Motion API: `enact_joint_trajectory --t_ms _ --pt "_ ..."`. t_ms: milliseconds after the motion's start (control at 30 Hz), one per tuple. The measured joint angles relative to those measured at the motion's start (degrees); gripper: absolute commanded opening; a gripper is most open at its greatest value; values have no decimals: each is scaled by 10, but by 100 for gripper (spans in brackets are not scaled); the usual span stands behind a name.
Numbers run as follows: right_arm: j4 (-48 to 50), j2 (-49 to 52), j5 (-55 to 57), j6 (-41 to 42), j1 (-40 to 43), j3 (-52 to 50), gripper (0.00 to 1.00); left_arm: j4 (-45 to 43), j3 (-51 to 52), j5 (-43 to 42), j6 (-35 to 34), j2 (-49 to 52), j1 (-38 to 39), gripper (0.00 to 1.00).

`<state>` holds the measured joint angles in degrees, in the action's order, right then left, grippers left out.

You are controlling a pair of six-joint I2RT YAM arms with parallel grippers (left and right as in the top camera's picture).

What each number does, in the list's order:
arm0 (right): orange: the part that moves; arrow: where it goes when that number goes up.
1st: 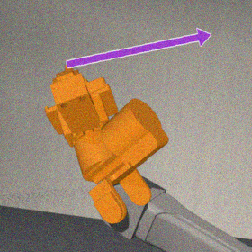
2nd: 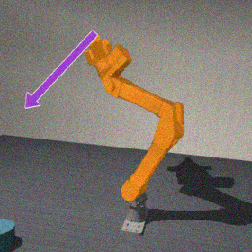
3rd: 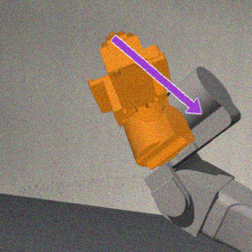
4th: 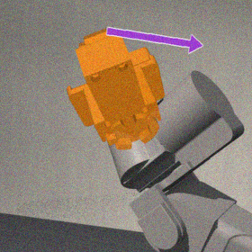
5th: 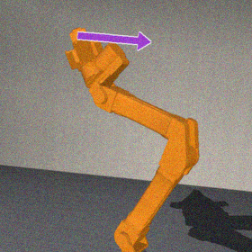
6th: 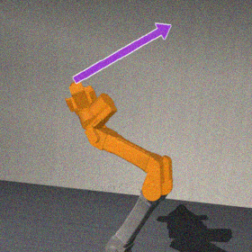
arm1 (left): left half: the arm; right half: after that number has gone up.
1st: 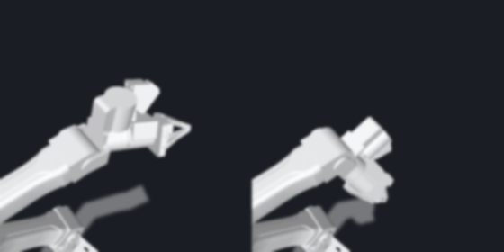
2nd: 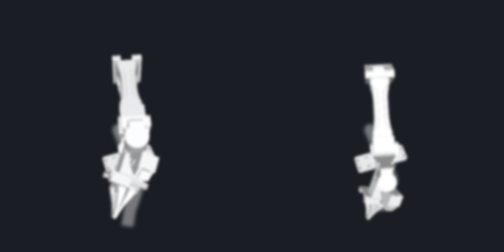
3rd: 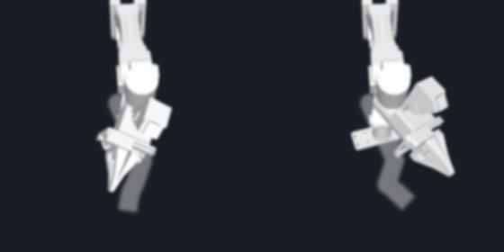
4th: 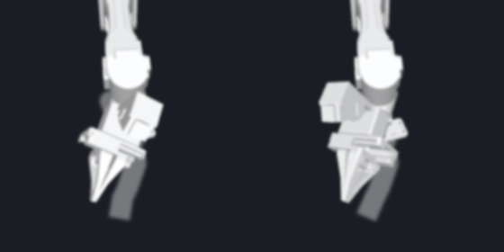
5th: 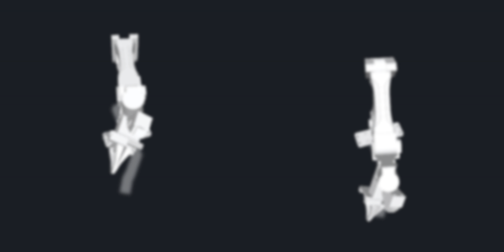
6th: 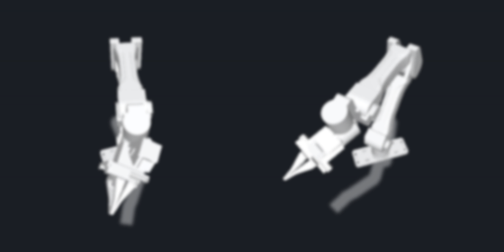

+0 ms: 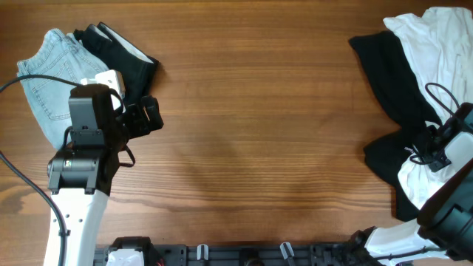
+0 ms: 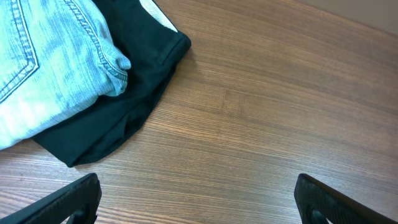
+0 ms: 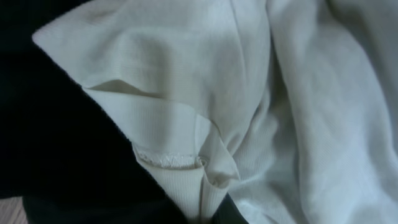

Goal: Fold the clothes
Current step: 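Reach the right gripper into the white T-shirt pile and grasp it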

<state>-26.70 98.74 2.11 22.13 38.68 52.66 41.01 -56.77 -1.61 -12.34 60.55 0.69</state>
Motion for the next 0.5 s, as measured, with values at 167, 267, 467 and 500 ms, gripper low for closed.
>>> enact_joint_trajectory --t_ms 167,267,467,500 --pt "-42 -81 7 -6 0 50 27 0 0 0 0 0 0 100" --pt "-50 -129 8 -16 0 72 32 0 0 0 0 0 0 100" --pt "-76 -109 8 -21 0 66 45 0 0 0 0 0 0 100" --pt "-79 -104 7 -21 0 66 59 0 0 0 0 0 0 100"
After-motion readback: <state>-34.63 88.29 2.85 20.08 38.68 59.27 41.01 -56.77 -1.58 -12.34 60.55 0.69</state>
